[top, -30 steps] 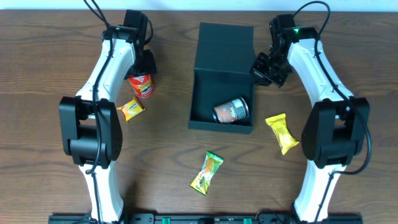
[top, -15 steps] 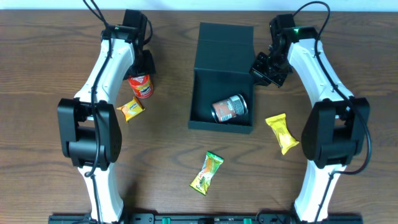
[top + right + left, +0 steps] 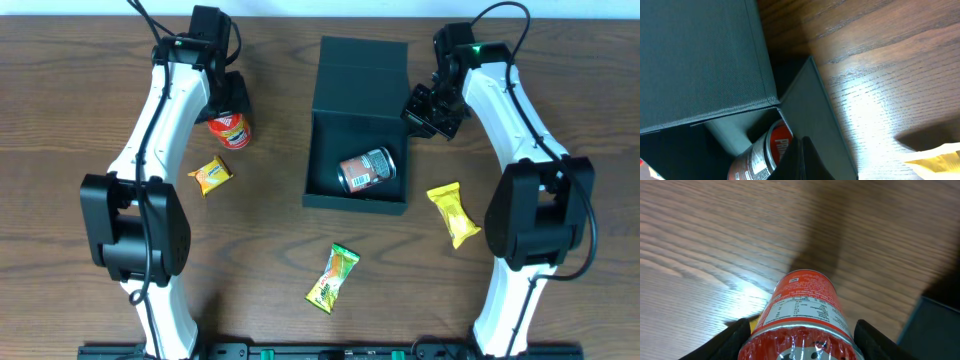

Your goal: Pack container

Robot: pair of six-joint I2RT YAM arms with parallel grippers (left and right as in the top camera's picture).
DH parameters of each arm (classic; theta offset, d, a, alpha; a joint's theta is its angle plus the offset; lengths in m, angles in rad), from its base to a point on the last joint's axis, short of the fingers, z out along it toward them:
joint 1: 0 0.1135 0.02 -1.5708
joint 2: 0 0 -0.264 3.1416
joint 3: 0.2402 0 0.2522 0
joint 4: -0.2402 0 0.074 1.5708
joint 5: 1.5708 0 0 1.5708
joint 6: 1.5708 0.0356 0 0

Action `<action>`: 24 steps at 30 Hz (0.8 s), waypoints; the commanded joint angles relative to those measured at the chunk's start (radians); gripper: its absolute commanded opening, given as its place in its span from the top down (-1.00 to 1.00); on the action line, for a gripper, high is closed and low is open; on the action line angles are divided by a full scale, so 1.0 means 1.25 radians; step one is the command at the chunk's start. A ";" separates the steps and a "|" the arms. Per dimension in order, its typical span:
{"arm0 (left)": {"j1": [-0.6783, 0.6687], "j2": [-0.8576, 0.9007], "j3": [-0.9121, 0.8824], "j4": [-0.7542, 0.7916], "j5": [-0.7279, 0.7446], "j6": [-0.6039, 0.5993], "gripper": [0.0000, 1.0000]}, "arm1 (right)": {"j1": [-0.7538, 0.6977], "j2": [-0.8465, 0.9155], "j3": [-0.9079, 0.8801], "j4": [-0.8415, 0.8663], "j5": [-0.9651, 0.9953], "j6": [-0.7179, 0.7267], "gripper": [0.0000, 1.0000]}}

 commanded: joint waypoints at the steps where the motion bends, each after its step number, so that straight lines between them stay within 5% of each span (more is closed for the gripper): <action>1: 0.000 -0.052 -0.004 -0.002 0.054 0.002 -0.22 | 0.007 0.005 -0.003 0.002 -0.003 -0.009 0.96; 24: -0.016 -0.154 -0.004 0.023 0.504 -0.011 -0.16 | 0.007 0.005 -0.003 0.002 -0.002 -0.009 0.97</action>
